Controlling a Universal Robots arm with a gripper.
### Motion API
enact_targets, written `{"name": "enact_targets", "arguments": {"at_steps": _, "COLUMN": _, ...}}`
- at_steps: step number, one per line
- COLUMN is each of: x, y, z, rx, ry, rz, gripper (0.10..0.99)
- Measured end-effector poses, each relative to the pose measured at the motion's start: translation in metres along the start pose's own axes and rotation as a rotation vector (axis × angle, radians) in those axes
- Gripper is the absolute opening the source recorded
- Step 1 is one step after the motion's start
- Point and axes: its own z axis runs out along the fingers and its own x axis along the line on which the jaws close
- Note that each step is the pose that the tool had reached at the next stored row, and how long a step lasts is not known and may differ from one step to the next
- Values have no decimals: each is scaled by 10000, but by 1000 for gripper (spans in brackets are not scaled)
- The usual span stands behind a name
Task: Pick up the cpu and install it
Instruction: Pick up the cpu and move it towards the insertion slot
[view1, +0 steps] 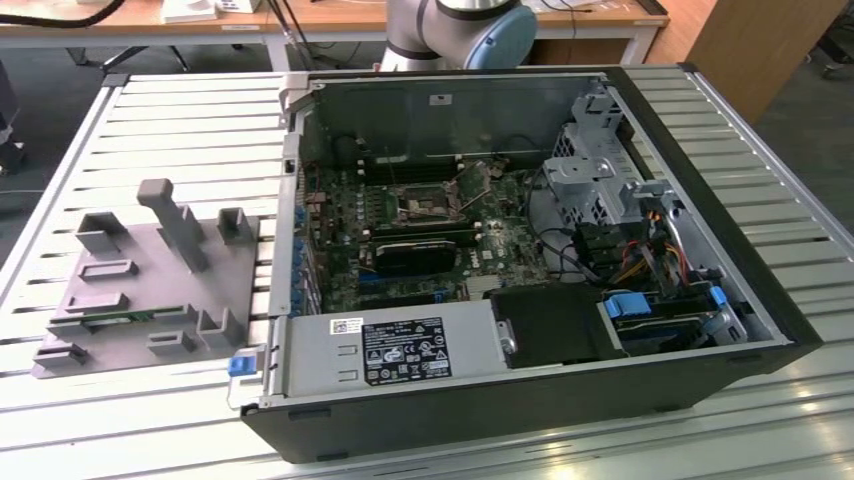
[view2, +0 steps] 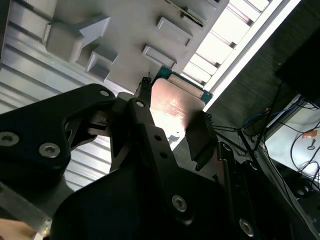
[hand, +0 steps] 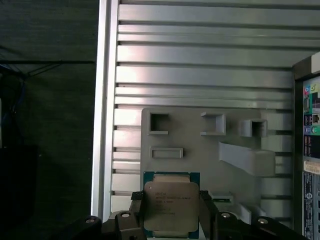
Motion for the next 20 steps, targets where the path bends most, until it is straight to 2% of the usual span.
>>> {"name": "enact_targets", "arguments": {"at_steps": 4, "x": 0, "y": 8, "z": -85, "rx": 0, "ry": -1, "rz": 0, "gripper": 529}}
{"name": "enact_targets", "arguments": {"at_steps": 10, "x": -15, "y": 15, "z": -116, "rx": -1, "ry": -2, "rz": 1, "gripper": 529}}
{"name": "enact_targets", "arguments": {"at_steps": 20, "x": -173, "y": 14, "z": -117, "rx": -5, "ry": -3, "rz": 0, "gripper": 529}}
